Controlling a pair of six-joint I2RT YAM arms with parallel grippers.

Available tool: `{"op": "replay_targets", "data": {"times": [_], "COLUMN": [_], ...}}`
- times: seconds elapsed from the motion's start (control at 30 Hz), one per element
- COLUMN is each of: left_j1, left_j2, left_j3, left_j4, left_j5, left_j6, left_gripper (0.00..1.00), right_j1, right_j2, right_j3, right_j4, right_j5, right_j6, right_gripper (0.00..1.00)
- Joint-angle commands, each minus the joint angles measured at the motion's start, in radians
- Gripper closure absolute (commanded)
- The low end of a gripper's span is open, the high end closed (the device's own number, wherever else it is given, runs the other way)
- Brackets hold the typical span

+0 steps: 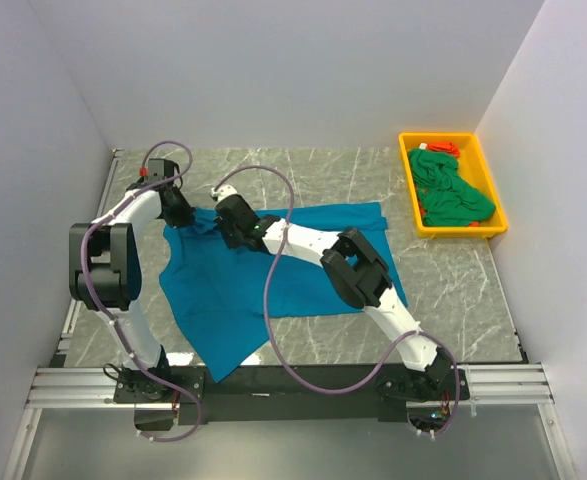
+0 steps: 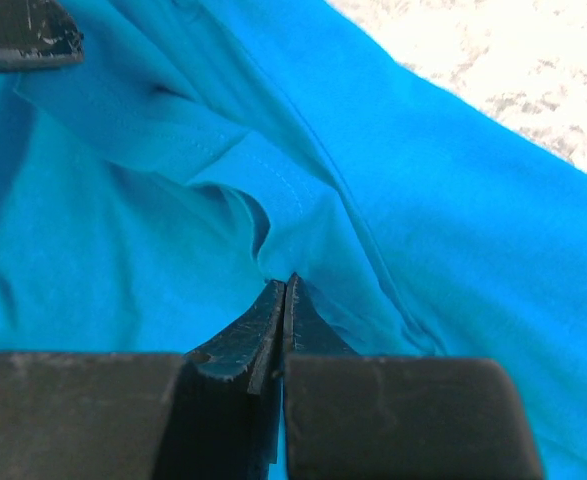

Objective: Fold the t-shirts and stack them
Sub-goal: Fold the tshirt

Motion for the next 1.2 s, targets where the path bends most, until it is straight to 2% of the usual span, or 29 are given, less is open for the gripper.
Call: {"op": "replay_targets", "data": {"times": [0.0,0.3,0.67,1.17], "left_j1": [0.001,0.001,0.001,0.001], "left_j2": [-0.071,-0.168,-0.307,-0.352], "left_j3": [-0.014,-0.060,-0.200,-0.376], "left_j4": [-0.007,-0.055,-0.087,-0.027], "left_j5": [0.000,-0.044,-0.020,0.052], "left_j6": [0.007,-0.006,-0.029,-0.078], "left_gripper": [0.87,0.87,0.86,0.86], "right_j1": [-0.002,-0.002,-0.005,-0.005], "right_j2": [-0.110,-0.210,-0.267,-0.261], "right_j3": [-0.026,-0.124,-0.173,-0.159], "right_j4": [0.023,0.010,-0.056,-0.170], "right_j5": [-0.017,-0.083,-0.144,-0.169], "right_j6": [-0.027,-0.081,-0.203,-0.331], "right_gripper": [1.00,1.00,0.99,0.98]}}
